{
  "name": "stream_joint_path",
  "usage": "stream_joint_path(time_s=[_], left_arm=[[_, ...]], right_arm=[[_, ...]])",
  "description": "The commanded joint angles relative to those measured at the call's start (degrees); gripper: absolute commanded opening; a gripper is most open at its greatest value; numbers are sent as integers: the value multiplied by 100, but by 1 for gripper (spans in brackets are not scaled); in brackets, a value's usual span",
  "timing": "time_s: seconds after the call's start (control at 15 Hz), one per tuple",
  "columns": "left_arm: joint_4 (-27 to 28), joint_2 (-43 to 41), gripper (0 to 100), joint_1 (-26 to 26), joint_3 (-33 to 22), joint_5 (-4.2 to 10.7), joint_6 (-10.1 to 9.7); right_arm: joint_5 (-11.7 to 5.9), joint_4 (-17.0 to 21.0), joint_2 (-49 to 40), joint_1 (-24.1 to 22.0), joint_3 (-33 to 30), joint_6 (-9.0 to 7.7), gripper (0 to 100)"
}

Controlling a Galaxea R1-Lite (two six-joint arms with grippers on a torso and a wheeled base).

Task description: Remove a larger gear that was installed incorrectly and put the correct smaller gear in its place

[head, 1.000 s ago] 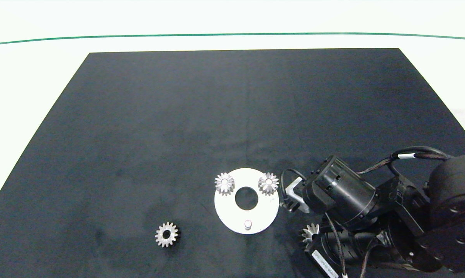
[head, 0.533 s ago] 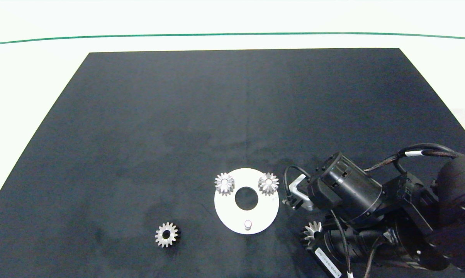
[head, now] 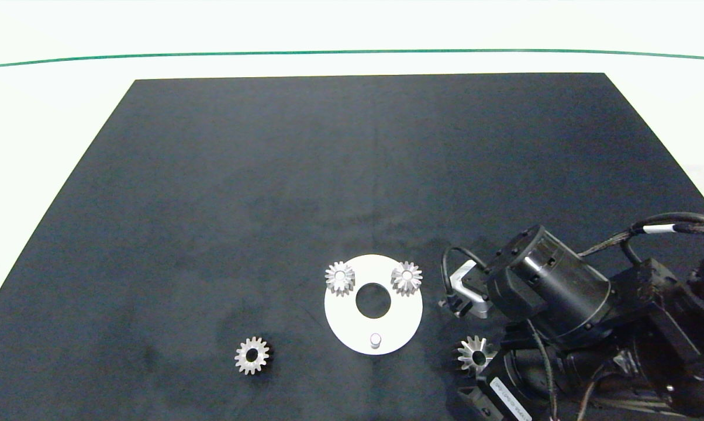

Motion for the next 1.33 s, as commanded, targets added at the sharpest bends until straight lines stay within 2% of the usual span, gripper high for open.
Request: stream_joint_path(time_s=[0.07, 0.27, 0.53, 0.73, 0.87, 1.0, 1.2, 1.33], left_arm=[[31, 101, 100, -7, 16, 8, -2], [31, 259, 100, -33, 86, 8, 7], [22, 549, 100, -367, 253, 0, -11], [14, 654, 100, -930, 745, 0, -46], [14, 848, 100, -1106, 763, 8, -169], [14, 900, 100, -1211, 763, 8, -134], [-13, 1094, 100, -1589, 763, 44, -107], [-83, 1261, 100, -1668, 763, 44, -72]], right_arm=[[-78, 53, -732, 7, 6, -60, 100], [-236, 141, -1506, -37, 6, -69, 100], [-201, 97, -2499, -19, -38, -77, 100], [-201, 62, -2877, -37, -178, -218, 100], [-209, 62, -3070, -37, -196, -227, 100], [-227, 80, -3246, -45, -205, -297, 100], [-236, 106, -3316, -520, -214, -394, 100], [-236, 115, -3360, -643, -214, -464, 100]])
